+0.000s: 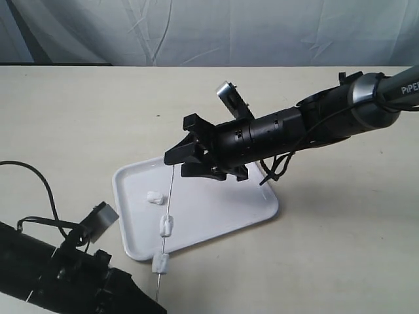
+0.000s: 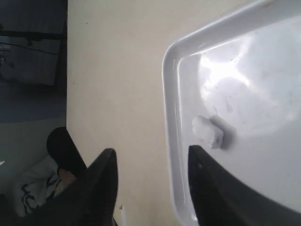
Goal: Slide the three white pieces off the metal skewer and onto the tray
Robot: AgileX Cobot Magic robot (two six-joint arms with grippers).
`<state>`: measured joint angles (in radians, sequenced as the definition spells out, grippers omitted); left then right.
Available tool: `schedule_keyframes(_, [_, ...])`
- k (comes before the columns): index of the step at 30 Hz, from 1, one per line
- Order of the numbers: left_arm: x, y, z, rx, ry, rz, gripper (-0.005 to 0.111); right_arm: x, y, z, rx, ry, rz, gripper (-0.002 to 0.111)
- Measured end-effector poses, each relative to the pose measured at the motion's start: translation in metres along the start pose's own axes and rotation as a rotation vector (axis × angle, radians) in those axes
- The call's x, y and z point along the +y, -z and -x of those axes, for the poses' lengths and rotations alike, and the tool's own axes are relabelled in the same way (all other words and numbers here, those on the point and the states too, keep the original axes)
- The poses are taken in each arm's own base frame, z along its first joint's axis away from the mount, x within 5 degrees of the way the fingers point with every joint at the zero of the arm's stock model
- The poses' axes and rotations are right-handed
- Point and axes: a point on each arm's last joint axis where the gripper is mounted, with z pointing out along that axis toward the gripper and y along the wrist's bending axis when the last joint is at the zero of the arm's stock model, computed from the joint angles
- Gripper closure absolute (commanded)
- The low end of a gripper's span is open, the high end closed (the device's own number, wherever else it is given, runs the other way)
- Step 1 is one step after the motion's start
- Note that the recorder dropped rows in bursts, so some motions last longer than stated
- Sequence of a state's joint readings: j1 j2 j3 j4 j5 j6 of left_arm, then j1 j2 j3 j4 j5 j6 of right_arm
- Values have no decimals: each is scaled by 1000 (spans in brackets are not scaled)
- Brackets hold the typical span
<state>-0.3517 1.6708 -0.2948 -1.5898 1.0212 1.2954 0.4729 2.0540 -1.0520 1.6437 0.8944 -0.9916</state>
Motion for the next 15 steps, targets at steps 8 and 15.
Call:
schedule_keyframes(8, [-9,1,9,-18,53,-62,107,-5,4,4,-26,18,-80,62])
schedule_keyframes(15, [-10,1,16,-73,89,-77,107,-16,28,15,-53,64,-150,62])
